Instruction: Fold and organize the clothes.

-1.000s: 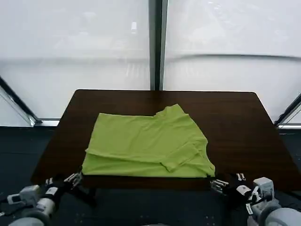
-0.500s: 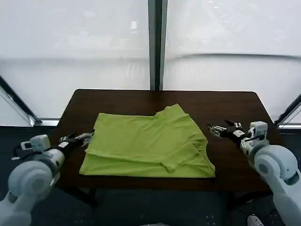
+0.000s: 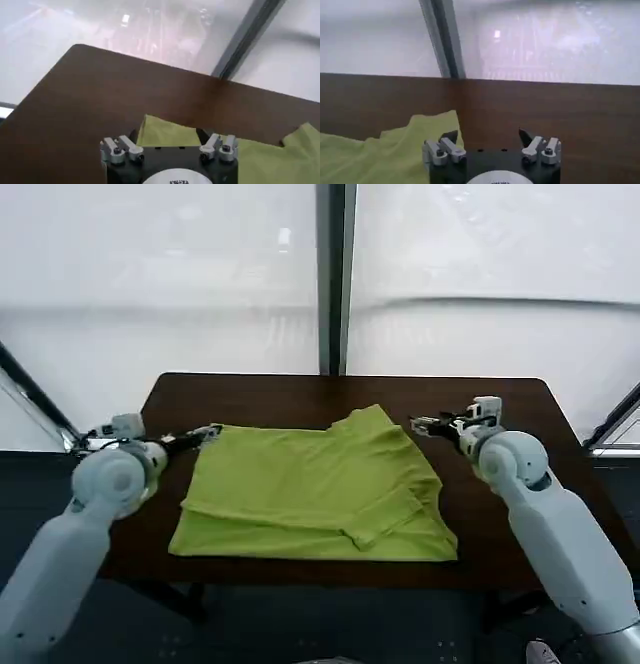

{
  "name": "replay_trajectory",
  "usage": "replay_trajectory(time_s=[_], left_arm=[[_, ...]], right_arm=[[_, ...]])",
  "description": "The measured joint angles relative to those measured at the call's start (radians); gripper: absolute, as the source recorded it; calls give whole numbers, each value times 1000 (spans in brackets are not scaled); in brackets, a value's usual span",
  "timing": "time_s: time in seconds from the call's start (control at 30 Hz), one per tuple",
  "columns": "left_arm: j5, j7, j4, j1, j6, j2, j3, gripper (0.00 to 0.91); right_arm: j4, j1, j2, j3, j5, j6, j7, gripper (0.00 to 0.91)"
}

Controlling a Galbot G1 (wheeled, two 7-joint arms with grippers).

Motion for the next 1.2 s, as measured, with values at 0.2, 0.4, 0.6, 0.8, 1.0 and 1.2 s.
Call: replay_trajectory(time_s=[0.2, 0.4, 0.6, 0.8, 1.0, 1.2], left_arm=[[35, 35, 63, -14, 0, -15, 10, 878], [46, 57, 100, -28, -1, -30, 15, 878], [57, 62, 125, -54, -4, -49, 33, 878], [63, 61, 141, -75, -21, -64, 49, 790], [72, 61, 143, -75, -30, -70, 53, 488], [77, 61, 142, -74, -30, -73, 56, 254]], right_arm=[[-27, 27, 22, -31, -8, 0, -3, 839], [-51, 34, 30, -35, -20, 0, -6, 829], [-58, 29, 36, -34, -25, 0, -11, 819], [-64, 28, 39, -34, -35, 0, -24, 731], [-75, 27, 44, -33, -40, 1, -29, 507], [-85, 27, 53, -29, -42, 2, -31, 302]])
